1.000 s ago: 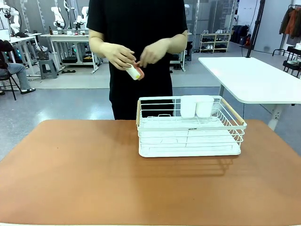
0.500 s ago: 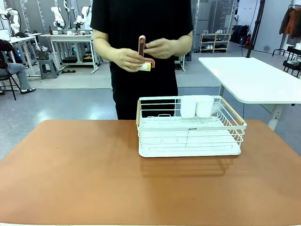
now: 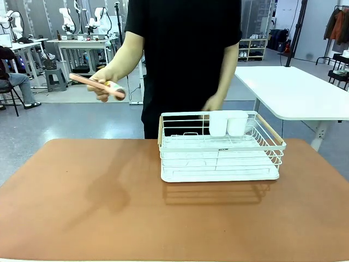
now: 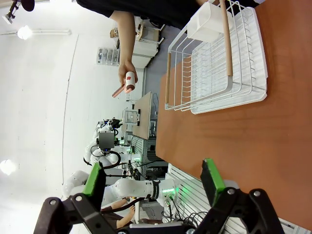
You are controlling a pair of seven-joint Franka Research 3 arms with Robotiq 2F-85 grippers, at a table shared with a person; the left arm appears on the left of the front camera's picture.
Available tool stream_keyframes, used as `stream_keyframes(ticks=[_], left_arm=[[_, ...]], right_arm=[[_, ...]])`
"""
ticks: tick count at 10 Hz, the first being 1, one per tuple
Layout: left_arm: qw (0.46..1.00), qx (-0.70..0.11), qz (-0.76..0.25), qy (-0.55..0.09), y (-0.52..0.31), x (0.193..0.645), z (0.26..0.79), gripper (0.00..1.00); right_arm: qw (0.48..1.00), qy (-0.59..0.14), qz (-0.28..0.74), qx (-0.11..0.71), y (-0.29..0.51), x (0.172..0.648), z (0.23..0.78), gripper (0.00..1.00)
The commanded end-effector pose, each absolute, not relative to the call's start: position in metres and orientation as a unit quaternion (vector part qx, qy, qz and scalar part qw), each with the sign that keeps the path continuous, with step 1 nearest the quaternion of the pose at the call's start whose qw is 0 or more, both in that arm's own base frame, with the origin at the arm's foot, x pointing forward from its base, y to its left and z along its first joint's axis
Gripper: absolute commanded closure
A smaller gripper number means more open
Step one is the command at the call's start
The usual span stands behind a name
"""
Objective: Clean the table.
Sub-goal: Pick up the Lint Roller when the human hands it over.
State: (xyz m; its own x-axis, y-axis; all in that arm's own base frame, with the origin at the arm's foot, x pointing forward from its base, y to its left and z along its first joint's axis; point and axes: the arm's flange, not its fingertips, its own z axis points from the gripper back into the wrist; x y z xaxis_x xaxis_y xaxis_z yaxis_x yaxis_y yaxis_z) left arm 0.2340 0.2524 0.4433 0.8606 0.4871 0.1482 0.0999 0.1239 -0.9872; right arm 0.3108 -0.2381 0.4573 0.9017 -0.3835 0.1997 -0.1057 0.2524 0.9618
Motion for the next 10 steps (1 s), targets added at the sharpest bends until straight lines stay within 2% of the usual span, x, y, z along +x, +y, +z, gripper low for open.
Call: stream_keyframes(ticks=[1, 8, 10], left_arm=[[0.707, -0.655, 0.127, -0.237, 0.257, 0.235, 0.445, 0.00], [0.707, -0.655, 0.127, -0.237, 0.257, 0.235, 0.445, 0.00], [0.719, -0.649, 0.140, -0.206, 0.229, 0.246, 0.460, 0.00]], right_arm=[[0.761, -0.203, -0.091, 0.609, -0.237, 0.309, 0.460, 0.00], [0.761, -0.203, -0.091, 0.609, -0.237, 0.309, 0.460, 0.00], [0.761, -0.203, -0.091, 0.609, -0.237, 0.309, 0.460, 0.00]])
